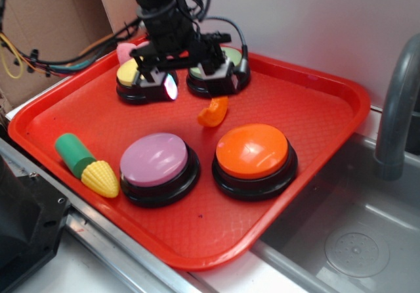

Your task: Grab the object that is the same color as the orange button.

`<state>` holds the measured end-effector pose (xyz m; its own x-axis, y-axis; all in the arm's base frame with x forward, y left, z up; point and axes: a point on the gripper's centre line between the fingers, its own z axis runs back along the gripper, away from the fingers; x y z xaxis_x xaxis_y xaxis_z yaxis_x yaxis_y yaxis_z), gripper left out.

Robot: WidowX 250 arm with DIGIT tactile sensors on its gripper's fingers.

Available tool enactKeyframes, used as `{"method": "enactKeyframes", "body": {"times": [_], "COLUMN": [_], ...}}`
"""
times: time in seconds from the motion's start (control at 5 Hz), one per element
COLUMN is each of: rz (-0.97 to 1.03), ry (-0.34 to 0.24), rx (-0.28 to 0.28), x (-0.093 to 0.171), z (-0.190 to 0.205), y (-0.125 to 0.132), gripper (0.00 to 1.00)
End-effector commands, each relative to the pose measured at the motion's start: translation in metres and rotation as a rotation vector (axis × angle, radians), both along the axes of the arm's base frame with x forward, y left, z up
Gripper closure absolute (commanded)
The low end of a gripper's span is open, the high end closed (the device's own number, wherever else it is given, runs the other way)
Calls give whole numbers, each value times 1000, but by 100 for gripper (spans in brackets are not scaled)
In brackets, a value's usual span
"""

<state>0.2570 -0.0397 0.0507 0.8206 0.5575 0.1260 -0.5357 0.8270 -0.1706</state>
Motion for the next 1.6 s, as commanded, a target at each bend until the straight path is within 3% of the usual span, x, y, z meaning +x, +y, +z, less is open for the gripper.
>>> {"method": "enactKeyframes", "body": {"times": [0.0, 0.2, 0.4, 0.8, 1.0, 1.2, 1.4], "rz": [0, 29, 29, 12, -106, -245, -486], "ry": [-62, -57, -53, 2, 26, 46, 27], "rx": [-19, -16, -15, 52, 56, 29, -33], "x": [15, 15, 14, 18, 22, 17, 2], "z": [-33, -39, -36, -21, -3, 35, 84], "y": [6, 5, 4, -2, -5, -4, 3], "gripper": [0, 88, 100, 100, 100, 100, 100]}}
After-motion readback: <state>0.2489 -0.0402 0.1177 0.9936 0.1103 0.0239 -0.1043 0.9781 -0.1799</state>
